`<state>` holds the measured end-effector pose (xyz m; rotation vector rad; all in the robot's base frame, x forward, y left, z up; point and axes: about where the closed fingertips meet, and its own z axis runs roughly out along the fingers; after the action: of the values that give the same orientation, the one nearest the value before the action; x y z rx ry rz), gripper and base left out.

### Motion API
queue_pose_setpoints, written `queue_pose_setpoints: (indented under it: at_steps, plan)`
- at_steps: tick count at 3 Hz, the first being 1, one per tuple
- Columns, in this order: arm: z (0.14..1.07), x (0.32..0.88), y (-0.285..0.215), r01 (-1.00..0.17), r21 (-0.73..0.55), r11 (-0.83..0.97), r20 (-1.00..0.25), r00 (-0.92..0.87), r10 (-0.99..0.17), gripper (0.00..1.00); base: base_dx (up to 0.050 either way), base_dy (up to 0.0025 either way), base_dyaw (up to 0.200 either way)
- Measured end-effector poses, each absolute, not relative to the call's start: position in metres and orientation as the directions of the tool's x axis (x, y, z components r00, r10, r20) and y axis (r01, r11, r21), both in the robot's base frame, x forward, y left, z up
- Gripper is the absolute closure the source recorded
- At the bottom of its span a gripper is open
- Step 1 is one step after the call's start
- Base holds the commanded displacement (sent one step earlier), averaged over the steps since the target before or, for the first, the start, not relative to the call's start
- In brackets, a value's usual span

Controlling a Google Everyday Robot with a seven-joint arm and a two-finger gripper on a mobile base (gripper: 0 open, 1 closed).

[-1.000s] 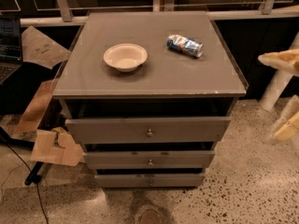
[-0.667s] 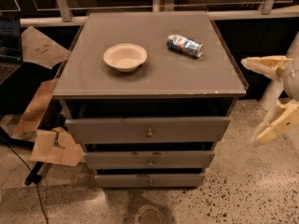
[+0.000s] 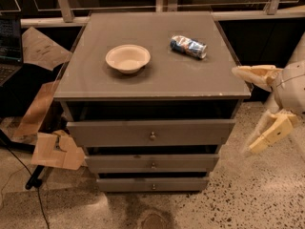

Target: Open top drawer

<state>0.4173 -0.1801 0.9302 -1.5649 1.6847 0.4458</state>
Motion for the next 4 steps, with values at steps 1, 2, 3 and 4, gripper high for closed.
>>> queue_pose_setpoints:
  at_steps: [1,2,3,4]
  plan:
    - [0.924,0.415,-0.177,-0.938,-0.263,0.226,-0.733,0.042,-0.679,0.00,0.000,0.00000,0.000]
    - [0.898,0.414,-0.170,-0.909,-0.296,0.294,-0.724,0.013,-0.689,0.00,0.000,0.00000,0.000]
    - [0.870,0.421,-0.160,-0.875,-0.328,0.356,-0.728,-0.006,-0.686,0.00,0.000,0.00000,0.000]
    - [0.846,0.426,-0.146,-0.863,-0.338,0.375,-0.736,-0.007,-0.677,0.00,0.000,0.00000,0.000]
